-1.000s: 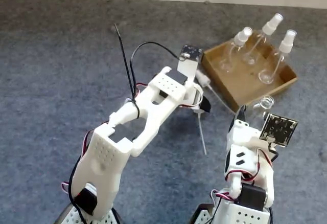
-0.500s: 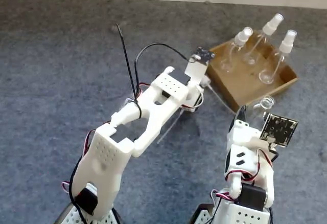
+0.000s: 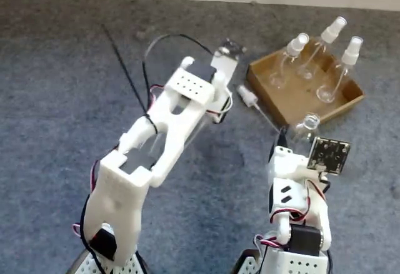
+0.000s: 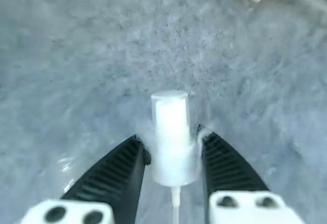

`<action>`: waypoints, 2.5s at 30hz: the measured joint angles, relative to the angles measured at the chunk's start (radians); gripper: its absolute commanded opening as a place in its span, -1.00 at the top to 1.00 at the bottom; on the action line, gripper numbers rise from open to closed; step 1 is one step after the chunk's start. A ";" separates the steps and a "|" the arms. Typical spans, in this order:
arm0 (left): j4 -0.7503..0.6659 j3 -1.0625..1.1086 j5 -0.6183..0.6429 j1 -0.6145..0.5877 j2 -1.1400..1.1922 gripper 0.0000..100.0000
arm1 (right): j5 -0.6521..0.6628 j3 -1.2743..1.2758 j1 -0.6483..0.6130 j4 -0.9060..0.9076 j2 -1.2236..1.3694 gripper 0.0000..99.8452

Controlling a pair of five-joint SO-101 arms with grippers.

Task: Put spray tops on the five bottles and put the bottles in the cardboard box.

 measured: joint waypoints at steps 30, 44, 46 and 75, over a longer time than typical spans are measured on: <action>0.255 -0.005 -0.003 -0.035 -0.667 0.87 | 0.000 0.097 -0.485 0.000 0.000 0.68; 0.242 -0.005 -0.005 -0.034 -0.671 0.94 | 0.000 0.123 -0.647 -0.181 0.002 0.68; 0.224 -0.005 0.005 -0.032 -0.671 0.94 | 0.000 0.123 -0.647 -0.190 0.002 0.68; 0.178 0.002 0.152 -0.089 -1.033 0.95 | 0.000 0.123 -0.647 -0.270 0.002 0.68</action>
